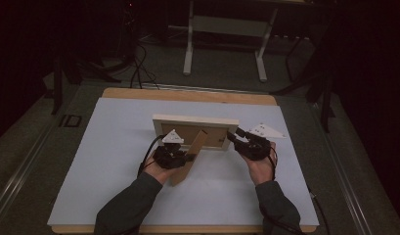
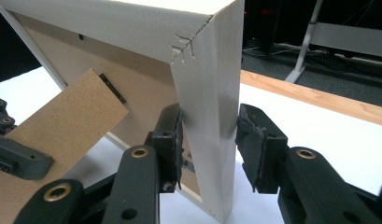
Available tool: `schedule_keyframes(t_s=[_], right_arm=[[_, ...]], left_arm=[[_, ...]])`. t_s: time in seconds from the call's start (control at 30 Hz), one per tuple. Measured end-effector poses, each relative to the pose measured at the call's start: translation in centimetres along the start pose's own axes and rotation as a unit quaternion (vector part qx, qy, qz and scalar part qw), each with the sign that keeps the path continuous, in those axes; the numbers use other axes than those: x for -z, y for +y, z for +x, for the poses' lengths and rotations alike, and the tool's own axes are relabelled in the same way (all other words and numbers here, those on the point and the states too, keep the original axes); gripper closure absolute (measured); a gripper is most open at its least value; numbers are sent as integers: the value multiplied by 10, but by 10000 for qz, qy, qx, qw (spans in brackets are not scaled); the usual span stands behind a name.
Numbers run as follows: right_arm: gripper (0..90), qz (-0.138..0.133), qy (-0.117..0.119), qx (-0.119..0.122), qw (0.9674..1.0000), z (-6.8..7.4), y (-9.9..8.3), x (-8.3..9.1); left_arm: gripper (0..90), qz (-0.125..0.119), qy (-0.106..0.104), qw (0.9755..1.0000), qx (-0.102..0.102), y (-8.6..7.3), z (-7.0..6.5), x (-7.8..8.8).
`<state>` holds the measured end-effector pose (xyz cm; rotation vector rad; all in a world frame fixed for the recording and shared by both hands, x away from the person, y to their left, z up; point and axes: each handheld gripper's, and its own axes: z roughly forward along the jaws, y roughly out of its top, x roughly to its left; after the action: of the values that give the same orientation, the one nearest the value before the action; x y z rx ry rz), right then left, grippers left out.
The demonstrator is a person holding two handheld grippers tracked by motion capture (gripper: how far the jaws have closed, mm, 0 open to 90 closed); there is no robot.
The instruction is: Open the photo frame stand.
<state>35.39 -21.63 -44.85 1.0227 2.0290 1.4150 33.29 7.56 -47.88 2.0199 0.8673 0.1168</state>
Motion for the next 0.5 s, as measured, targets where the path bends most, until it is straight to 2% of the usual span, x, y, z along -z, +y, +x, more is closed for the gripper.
schedule_keyframes(t_s=[0.5], right_arm=[[608, -52, 18, 45, 10000, 5, -6, 6]], left_arm=[[834, 44, -52, 10000, 24, -6, 0, -1]])
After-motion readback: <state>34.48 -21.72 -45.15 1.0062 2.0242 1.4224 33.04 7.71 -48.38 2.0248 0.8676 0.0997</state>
